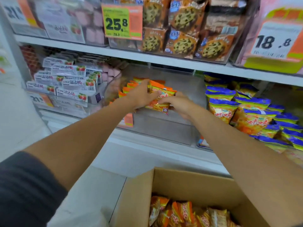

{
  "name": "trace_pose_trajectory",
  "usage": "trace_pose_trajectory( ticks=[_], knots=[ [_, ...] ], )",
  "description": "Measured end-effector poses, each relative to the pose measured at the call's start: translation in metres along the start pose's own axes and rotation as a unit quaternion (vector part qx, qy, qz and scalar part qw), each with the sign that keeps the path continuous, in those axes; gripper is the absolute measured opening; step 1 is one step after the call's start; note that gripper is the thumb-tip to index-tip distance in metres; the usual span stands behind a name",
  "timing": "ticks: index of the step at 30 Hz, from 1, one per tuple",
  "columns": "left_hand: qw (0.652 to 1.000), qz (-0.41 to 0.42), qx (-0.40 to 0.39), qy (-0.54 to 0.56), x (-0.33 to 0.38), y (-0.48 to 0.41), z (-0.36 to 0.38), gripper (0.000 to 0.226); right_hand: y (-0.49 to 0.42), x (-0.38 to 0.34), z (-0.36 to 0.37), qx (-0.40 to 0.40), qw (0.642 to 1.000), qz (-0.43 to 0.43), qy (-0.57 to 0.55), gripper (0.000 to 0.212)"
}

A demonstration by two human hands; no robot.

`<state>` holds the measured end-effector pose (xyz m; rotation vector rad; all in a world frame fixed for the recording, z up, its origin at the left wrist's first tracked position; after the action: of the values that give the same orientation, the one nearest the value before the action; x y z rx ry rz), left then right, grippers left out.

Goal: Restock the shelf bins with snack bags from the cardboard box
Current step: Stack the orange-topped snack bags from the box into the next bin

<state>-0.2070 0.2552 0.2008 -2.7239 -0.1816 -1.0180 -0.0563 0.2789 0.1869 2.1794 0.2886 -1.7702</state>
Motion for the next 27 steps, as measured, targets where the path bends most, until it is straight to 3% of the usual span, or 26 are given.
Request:
trace_pose_trajectory(
  ticks=[5,8,13,16,20,24,27],
  knots=[
    [0.967,0.023,-0.054,-0.247,-0.022,-0.056,0.017,0.081,-0.069,0.034,0.013,-0.021,0.998,0.049,0.033,0.043],
    [0.944,0.03,-0.058,-0.325,-0.037,-0.072,0.019,0.071,-0.091,0.046,0.023,-0.026,0.996,0.043,0.074,0.048],
    [0.968,0.045,-0.055,-0.243,-0.072,-0.075,0.016,0.081,-0.106,0.058,0.034,-0.024,0.996,0.032,0.083,0.06],
    [0.973,0.06,-0.047,-0.22,-0.076,-0.071,0.017,0.076,-0.11,0.055,0.038,-0.012,0.998,0.022,0.066,0.097],
    [0.968,0.047,-0.07,-0.237,-0.073,-0.069,0.018,0.059,-0.107,0.047,0.037,-0.035,0.999,0.006,0.036,0.079],
    [0.969,0.044,-0.063,-0.233,-0.074,-0.069,0.018,0.055,-0.103,0.045,0.034,-0.019,1.0,-0.016,0.015,0.077],
    [0.969,0.042,-0.065,-0.235,-0.074,-0.069,0.019,0.055,-0.1,0.046,0.033,-0.011,0.999,-0.032,0.037,0.088]
  ],
)
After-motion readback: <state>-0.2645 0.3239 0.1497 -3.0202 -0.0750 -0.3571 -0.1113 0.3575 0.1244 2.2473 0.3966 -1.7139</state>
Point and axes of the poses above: each hand's wrist, its own y-axis away from the middle knuckle, its own z-axis out of the palm, x = y × z, the point moved 7 cm from there along -y, towards the middle knuckle, and after that the axes turned 3 degrees about x, right-handed, at the moved point
